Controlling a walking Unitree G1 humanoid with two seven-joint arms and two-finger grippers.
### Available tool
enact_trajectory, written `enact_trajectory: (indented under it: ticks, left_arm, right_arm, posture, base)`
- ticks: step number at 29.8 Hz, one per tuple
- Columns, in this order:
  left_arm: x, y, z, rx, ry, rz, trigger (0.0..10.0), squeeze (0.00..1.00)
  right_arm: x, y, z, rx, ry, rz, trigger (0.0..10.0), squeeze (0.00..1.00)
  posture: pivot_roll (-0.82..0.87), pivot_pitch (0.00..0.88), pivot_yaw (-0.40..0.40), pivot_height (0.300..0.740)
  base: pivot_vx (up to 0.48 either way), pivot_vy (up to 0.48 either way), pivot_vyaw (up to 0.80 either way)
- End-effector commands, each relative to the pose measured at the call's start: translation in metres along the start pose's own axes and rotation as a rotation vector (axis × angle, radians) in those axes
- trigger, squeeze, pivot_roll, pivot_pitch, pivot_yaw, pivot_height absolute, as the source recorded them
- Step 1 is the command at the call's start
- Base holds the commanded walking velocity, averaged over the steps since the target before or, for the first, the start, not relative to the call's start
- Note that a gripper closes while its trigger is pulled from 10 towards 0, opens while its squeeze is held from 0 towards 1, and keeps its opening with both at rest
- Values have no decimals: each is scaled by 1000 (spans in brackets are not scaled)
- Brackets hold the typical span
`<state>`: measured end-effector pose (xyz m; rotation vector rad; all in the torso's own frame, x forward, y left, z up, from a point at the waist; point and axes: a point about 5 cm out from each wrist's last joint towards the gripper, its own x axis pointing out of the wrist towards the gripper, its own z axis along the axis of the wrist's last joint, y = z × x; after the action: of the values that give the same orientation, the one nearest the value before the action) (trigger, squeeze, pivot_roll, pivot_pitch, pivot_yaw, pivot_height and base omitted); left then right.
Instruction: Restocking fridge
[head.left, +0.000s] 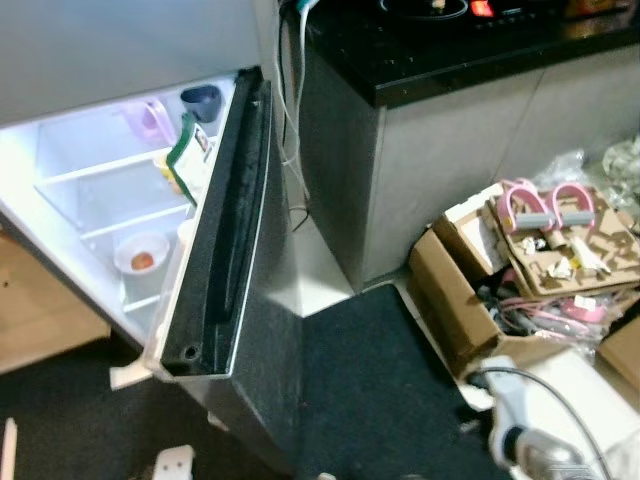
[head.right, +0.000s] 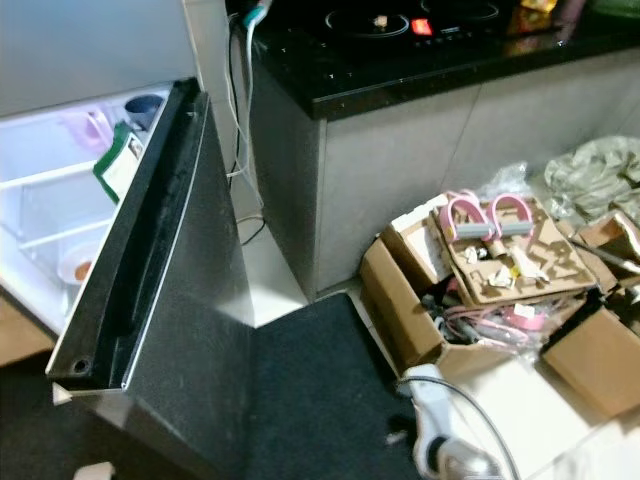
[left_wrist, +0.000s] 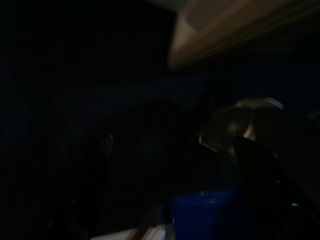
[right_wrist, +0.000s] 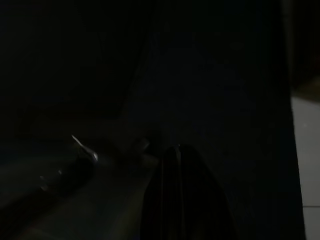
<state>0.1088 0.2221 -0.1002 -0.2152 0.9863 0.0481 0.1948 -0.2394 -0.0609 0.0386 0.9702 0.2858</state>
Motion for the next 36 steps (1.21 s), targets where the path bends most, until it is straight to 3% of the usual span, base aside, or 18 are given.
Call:
enact_trajectory:
  ticks: [1, 9, 28, 36]
  left_arm:
    - [-5, 3, -15, 9, 53, 23, 10000, 0]
    - [-3, 1, -11, 46, 40, 18, 10000, 0]
    - [-2, -6, -15, 16, 44, -14, 10000, 0]
    - [-3, -6, -18, 31, 84, -38, 10000, 0]
  right_arm:
    - [2, 3, 0, 3, -4, 8, 10000, 0]
    - [4, 10, -3, -41, 9, 51, 10000, 0]
    - [6, 16, 5, -106, -1, 127, 10000, 0]
    - [8, 18, 25, -114, -71, 156, 10000, 0]
  posture:
    - [-13, 54, -1, 740]
    - [-18, 49, -5, 740]
    - [-17, 36, -18, 740]
    - [-19, 34, -13, 740]
  base:
    - [0, 0, 625]
    - [0, 0, 625]
    - [0, 0, 621]
    - [0, -298, 0]
